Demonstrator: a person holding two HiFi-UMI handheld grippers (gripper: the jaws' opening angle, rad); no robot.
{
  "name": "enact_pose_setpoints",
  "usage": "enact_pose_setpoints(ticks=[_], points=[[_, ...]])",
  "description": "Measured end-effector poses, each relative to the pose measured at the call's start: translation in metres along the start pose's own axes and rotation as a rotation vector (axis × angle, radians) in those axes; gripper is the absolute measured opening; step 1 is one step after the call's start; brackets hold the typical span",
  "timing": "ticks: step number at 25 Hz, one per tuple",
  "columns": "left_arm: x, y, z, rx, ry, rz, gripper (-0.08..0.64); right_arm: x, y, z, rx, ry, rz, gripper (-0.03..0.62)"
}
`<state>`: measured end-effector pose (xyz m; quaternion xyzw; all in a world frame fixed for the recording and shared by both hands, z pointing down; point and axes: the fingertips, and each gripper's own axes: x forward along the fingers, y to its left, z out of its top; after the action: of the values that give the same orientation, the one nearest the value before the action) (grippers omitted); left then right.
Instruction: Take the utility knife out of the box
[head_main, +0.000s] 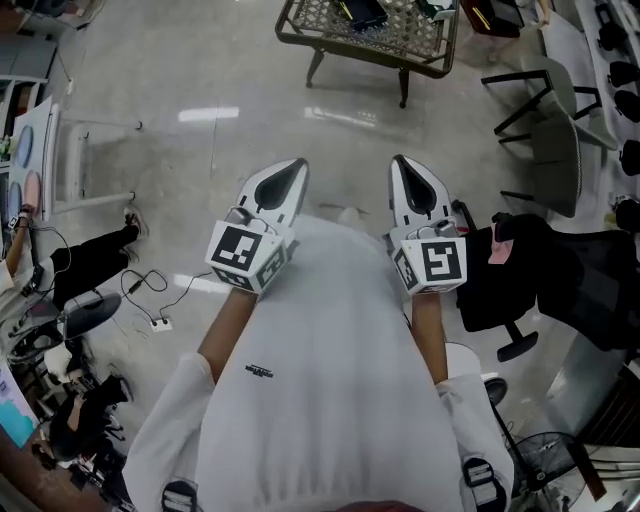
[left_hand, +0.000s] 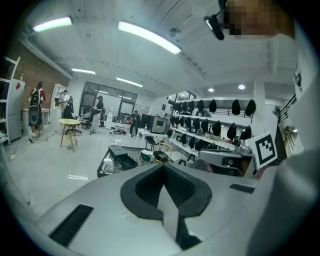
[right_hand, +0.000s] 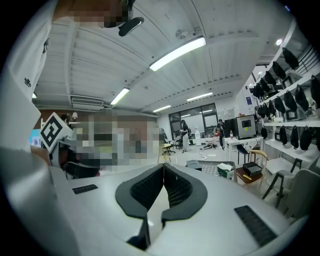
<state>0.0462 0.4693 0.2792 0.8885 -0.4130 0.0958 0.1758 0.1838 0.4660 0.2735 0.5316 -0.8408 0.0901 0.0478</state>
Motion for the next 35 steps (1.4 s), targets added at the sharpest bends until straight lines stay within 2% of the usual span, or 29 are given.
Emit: enact_pose_setpoints(ticks=[7, 13, 17, 26, 35], points=[[0.016, 0.018, 0.004, -0.021, 0.013, 0.024, 0.001, 0.02, -0.004, -0.003, 0.034, 0.009, 0.044, -0.002], [0.047, 0.056, 0.013, -0.036, 0.01, 0.012, 0.001, 0.07, -0.013, -0.003, 0.039, 0.027, 0.053, -0.002], [0.08, 0.104, 0.03, -0.052, 0.008, -0.019, 0.0, 0.134, -0.021, 0.005, 0.098, 0.027, 0.036, -0.002], [0.138, 0.215, 0.105, -0.034, -0.002, -0.076, 0.001, 0.27, -0.03, 0.048, 0.086, 0.038, -0.006, -0.002], [0.182, 0.315, 0.141, -0.021, 0.007, -0.132, 0.002, 0.372, -0.042, 0.064, 0.088, 0.038, -0.096, -0.002]])
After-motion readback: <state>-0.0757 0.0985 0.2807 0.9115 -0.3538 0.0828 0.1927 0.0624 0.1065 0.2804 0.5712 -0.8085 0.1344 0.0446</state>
